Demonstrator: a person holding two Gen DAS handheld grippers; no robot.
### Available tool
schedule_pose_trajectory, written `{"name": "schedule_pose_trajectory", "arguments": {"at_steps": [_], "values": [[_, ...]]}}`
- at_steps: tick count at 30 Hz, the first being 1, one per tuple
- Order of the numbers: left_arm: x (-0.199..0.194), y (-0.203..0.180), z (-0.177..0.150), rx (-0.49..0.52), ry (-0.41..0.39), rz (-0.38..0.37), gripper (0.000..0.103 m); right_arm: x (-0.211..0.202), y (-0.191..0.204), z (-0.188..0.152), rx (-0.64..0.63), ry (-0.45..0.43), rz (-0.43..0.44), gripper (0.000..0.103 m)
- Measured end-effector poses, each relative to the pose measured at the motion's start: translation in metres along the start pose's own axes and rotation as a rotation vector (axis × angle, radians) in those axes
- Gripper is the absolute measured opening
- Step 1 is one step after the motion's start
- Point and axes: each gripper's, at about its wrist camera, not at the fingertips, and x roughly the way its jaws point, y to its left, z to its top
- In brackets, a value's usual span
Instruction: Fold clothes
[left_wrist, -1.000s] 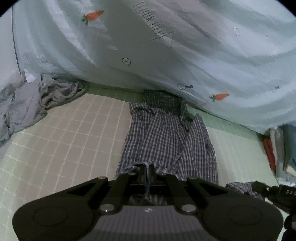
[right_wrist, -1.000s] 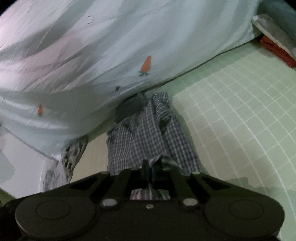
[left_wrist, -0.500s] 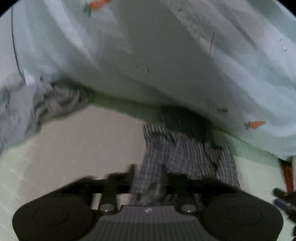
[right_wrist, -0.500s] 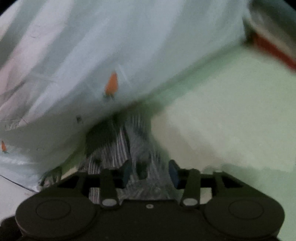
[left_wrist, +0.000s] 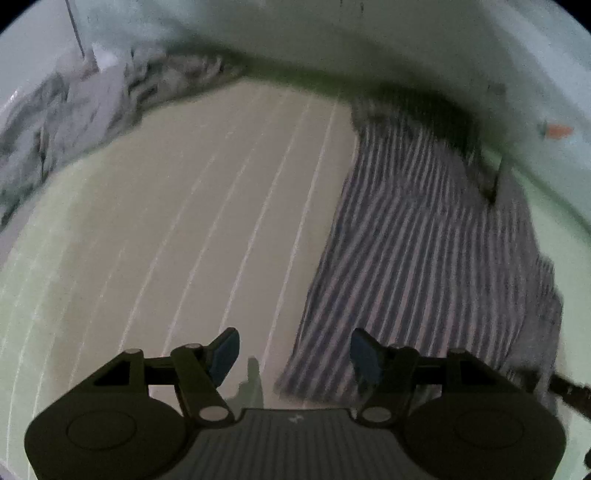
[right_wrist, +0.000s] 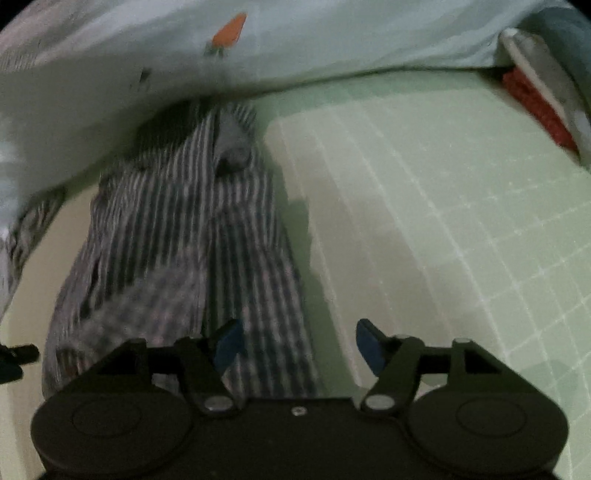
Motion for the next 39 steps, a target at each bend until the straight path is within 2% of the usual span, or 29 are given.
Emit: {"name": "schedule_pose_trajectory", "arguments": {"at_steps": [3, 5, 13, 22, 30, 39], "values": [[0.004, 0.0, -0.006, 0.015, 0.028, 0.019, 0.069, 0.001, 0.01, -0.008, -0.049, 0.014, -0.006, 0.075], [0.006, 0.0, -0.005, 0.021, 0.035, 0.032, 0.074, 0.003, 0.018, -0.011, -0.082, 0.021, -0.004, 0.076], [0.017, 0.0, -0.006, 0.027, 0.07, 0.054, 0.074, 0.01, 0.042, -0.015, -0.193, 0.031, 0.027, 0.079], [0.019, -0.003, -0.005, 0.042, 0.076, 0.078, 0.076, 0.014, 0.061, -0.003, -0.252, -0.024, 0.056, 0.079], [0.023, -0.003, -0.001, 0.034, 0.082, 0.106, 0.076, 0.02, 0.078, 0.017, -0.253, -0.076, 0.134, 0.079], [0.029, -0.008, 0.0, 0.035, 0.101, 0.133, 0.078, 0.046, 0.1, 0.038, -0.271, -0.079, 0.156, 0.079]]}}
